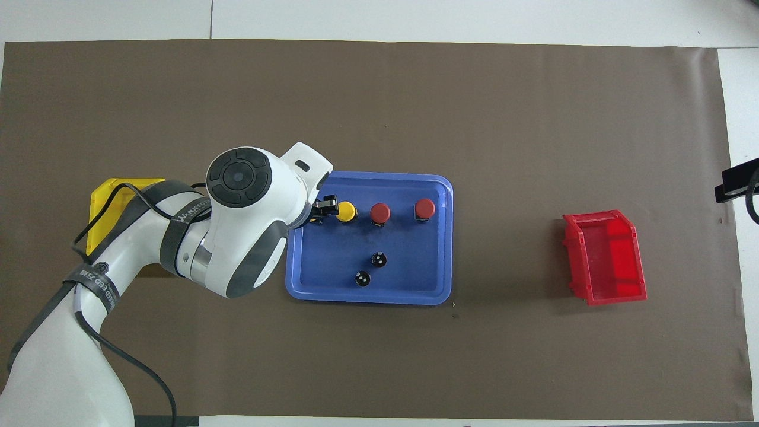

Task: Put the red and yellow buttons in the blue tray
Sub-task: 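Open the left gripper and lift it away from the tray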

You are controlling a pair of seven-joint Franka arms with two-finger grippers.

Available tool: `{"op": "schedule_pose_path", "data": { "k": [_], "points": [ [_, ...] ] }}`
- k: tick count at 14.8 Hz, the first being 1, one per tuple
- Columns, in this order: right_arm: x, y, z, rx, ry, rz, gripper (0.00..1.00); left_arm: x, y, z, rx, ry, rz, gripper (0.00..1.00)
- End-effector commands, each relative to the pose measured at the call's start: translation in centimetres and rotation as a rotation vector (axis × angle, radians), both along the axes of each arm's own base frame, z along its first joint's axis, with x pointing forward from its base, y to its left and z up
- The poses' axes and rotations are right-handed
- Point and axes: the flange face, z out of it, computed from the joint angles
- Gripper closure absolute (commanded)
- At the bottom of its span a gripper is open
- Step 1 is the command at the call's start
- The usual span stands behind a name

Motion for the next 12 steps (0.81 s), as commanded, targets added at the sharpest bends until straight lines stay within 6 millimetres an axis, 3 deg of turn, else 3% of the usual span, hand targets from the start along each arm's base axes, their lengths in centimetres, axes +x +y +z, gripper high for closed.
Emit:
{"op": "schedule_pose_path", "data": {
  "k": [1, 3, 6, 12],
  "points": [
    [-0.3, 0.0, 0.0, 0.009, -0.012, 0.015, 0.0, 0.5, 0.7, 4.2, 0.022, 0.029, -0.028, 0.0],
    [-0.3, 0.0, 0.0, 0.009, -0.012, 0.017, 0.0, 1.4, 2.5, 7.1, 0.042, 0.041, -0.096, 0.0],
    [-0.2, 0.4, 0.0, 0.009, -0.012, 0.02, 0.0, 3.8, 7.2, 11.0, 0.032, 0.042, -0.126, 0.0],
    [-0.3, 0.4, 0.0, 0.007, -0.012, 0.02, 0.0, 6.6, 19.8, 18.0, 0.02, 0.023, -0.162, 0.0]
  ]
}}
